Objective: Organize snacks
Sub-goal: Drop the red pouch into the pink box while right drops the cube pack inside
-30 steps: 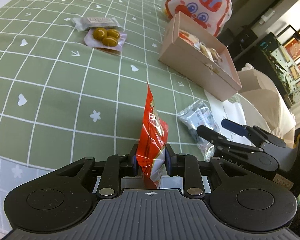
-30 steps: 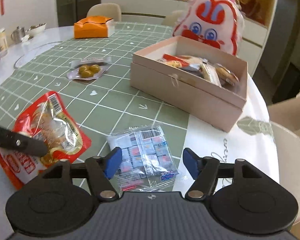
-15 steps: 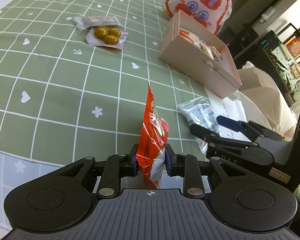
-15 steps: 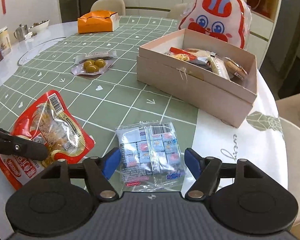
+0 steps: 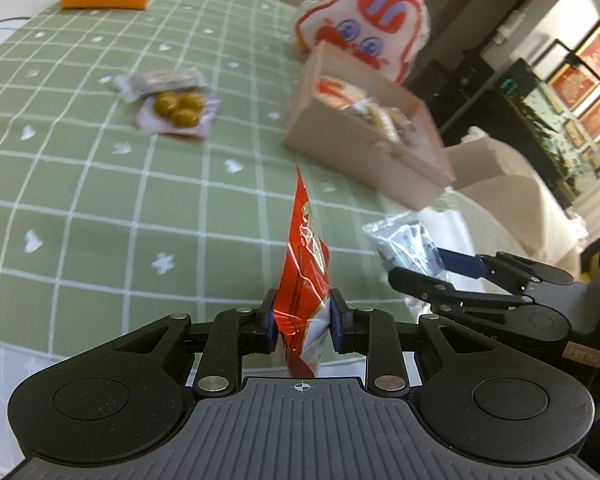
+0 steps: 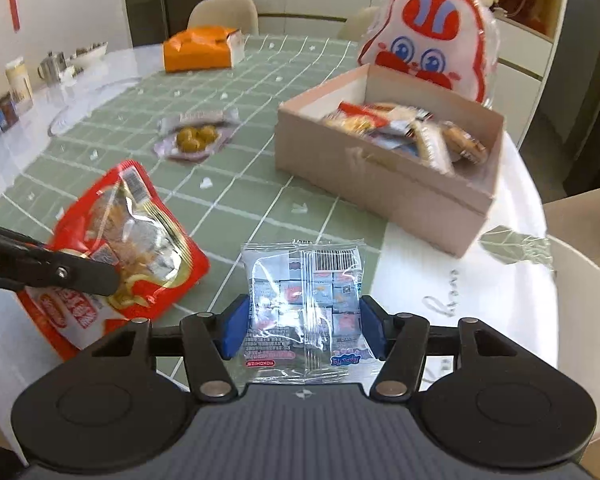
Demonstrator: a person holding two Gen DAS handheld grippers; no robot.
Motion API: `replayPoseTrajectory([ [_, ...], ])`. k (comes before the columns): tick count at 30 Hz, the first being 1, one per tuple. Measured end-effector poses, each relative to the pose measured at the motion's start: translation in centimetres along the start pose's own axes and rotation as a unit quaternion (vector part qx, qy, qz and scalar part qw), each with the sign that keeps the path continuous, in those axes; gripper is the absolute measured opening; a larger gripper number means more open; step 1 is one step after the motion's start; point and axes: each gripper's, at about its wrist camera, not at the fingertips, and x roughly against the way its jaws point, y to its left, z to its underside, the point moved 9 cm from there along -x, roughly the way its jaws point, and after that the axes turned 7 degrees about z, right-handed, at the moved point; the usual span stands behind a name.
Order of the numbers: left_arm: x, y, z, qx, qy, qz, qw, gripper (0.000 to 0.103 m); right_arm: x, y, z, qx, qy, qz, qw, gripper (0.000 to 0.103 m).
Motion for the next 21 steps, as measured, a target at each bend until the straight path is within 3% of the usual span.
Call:
replayPoseTrajectory([
  [4,1.3,-3.5,-4.1,-0.022,-0.023,0.049,0.9983,0.029,2.8,-2.2,-3.2,-0.016,-0.037,-0.001,0.999,0.058],
  [9,1.3,-7.1,-12.8,-0.037,-0.067,0.094,0.9926,0.029,6.4,-7.0,-11.8,-0.045,-0.117,0.011,0.992,0.058],
  [13,-3.0,-8.2,-18.6,0.000,-0.077,0.137,0.9876,0.029,6.4,-11.4,-17.7,-0.068,-0.145,0.036,0.986,0.058],
  [15,-6.8,-7.9,-20.0,0.034,-0.062,0.160,0.9846,0.029,5.6,-13.3,-19.3,-0.078,-0.144,0.053,0.985,0.058],
  [18,-12.4,-5.6,-20.9,0.070,-0.045,0.124,0.9888,0.033,3.6,-15.1,-19.9,-0.084,-0.131,0.056,0.986,0.058],
  [21,-14.0,-3.8,-21.1,0.080,-0.055,0.090,0.9911,0.033,0.5,-15.7,-19.5,-0.074,-0.106,0.059,0.990,0.058],
])
